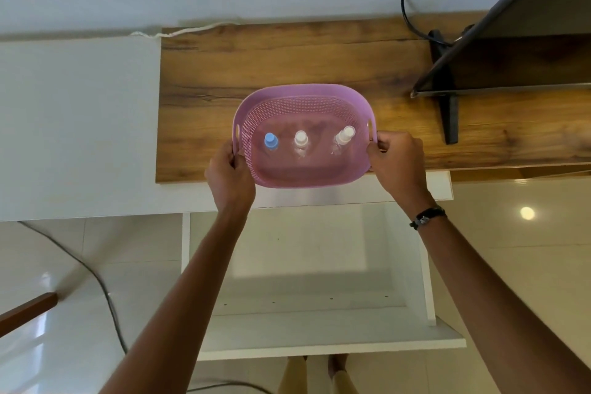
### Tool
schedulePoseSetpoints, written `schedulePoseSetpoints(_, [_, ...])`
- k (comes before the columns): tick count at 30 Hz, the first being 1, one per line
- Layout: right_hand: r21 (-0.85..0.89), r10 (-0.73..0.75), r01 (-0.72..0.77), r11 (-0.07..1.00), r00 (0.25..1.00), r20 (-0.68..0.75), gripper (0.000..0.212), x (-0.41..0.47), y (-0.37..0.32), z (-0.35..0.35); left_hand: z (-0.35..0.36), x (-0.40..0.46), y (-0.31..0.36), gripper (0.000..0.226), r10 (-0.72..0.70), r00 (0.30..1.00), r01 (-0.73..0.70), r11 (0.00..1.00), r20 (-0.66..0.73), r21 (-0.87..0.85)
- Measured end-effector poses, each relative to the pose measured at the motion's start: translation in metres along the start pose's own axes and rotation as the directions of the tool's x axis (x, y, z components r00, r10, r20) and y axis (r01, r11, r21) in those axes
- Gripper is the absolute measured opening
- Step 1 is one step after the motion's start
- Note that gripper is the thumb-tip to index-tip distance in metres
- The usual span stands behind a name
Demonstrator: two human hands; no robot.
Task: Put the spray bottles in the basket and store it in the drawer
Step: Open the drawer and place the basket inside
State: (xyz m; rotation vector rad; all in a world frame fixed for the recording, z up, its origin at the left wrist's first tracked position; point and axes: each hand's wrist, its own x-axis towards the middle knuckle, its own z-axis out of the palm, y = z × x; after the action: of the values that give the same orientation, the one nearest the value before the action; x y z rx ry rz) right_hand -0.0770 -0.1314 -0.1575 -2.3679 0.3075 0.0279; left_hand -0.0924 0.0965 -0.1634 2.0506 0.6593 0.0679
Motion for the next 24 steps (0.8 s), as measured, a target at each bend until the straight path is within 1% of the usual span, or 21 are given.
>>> schedulePoseSetpoints(6, [0.017, -0.024, 0.024, 1.000, 1.000, -0.017, 0.027, -0.010, 0.007, -0.001, -0.009, -0.009, 0.001, 0.020, -0.007, 1.000, 0.008, 0.999, 0.027, -0.039])
schedulePoseSetpoints(10, [0.016, -0.010, 0.010, 1.000, 1.000, -0.003, 0.026, -0.029, 0.007, -0.006, -0.022, -0.026, 0.003, 0.020, 0.001, 0.999, 0.002, 0.998, 0.048, -0.069])
schedulePoseSetpoints(14, [-0.023, -0.034, 0.034, 0.999, 0.999, -0.025, 0.026, -0.061, 0.001, -0.018, -0.040, -0.051, 0.005, 0.019, -0.009, 0.997, 0.015, 0.997, 0.076, -0.078])
schedulePoseSetpoints(17, [0.007, -0.026, 0.026, 1.000, 1.000, -0.014, 0.020, -0.087, 0.000, -0.026, -0.053, -0.073, 0.004, 0.030, 0.027, 0.994, -0.016, 0.995, 0.110, -0.099])
schedulePoseSetpoints(20, [0.016, 0.005, -0.005, 1.000, 1.000, 0.010, 0.016, -0.117, 0.001, -0.033, -0.066, -0.096, -0.001, 0.038, 0.032, 0.993, -0.021, 0.996, 0.113, -0.091])
schedulePoseSetpoints(22, [0.027, 0.021, -0.021, 0.999, 0.999, 0.026, 0.015, -0.137, -0.002, -0.039, -0.073, -0.113, -0.007, 0.038, 0.016, 0.992, -0.006, 0.997, 0.126, -0.078])
schedulePoseSetpoints(24, [0.033, 0.033, -0.034, 0.999, 0.999, 0.039, 0.017, -0.154, -0.001, -0.040, -0.078, -0.128, -0.019, 0.033, -0.015, 0.990, 0.026, 0.997, 0.142, -0.077])
